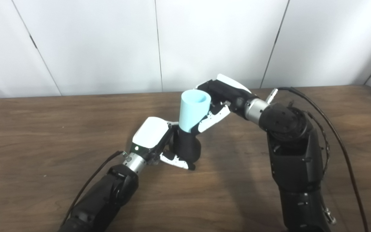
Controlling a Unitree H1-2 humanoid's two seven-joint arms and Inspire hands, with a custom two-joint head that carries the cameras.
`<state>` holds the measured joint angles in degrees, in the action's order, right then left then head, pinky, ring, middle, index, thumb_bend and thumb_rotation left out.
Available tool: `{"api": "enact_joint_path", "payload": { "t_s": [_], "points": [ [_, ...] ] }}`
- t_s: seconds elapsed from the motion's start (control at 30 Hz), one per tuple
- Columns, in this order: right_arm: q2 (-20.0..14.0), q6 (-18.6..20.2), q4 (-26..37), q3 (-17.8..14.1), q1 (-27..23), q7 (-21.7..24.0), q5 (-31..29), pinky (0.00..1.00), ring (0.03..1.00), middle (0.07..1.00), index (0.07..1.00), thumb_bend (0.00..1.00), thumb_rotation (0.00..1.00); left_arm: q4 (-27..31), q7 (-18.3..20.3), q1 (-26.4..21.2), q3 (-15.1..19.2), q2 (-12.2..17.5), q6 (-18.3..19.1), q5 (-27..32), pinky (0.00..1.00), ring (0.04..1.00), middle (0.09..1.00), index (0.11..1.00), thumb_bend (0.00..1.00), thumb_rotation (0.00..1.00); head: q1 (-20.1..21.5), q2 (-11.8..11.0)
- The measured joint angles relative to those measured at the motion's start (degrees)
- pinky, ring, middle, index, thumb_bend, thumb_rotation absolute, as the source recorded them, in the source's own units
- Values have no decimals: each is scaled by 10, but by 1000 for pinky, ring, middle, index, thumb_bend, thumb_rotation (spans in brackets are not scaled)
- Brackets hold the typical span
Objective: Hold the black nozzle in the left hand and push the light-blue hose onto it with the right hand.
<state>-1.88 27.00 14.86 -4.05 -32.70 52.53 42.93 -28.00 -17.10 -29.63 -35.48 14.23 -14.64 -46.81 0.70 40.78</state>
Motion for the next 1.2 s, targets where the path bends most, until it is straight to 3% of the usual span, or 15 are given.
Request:
{"api": "enact_joint_path", "payload": {
  "t_s": [0.33,0.53,0.77,0.9,1.07,1.2],
  "points": [
    [-21,0,-17,27,-1,-48,-32,291,416,459,497,522,0,2,0,1,0,0,3,0,299,380,406,493,523,0,-3,2],
    [-7,0,-14,-4,-17,-39,-15,342,460,496,475,521,0,2,1,1,0,0,2,0,302,384,407,495,523,0,-2,4],
    [8,0,-6,-59,-96,-16,-6,421,497,511,450,517,0,2,1,1,-1,0,2,0,312,393,412,496,523,0,-2,3],
    [10,0,3,-63,-106,-7,-1,403,493,510,451,518,0,1,1,1,-1,-1,2,0,314,394,410,496,523,0,-4,2],
    [10,0,3,-64,-88,2,-1,393,488,509,454,518,0,1,1,1,0,-1,2,1,280,360,401,493,522,0,-4,3],
    [8,0,3,-55,-73,3,-5,368,479,500,461,520,0,2,1,1,0,-1,2,1,308,391,418,496,524,0,-4,4]
  ]
}}
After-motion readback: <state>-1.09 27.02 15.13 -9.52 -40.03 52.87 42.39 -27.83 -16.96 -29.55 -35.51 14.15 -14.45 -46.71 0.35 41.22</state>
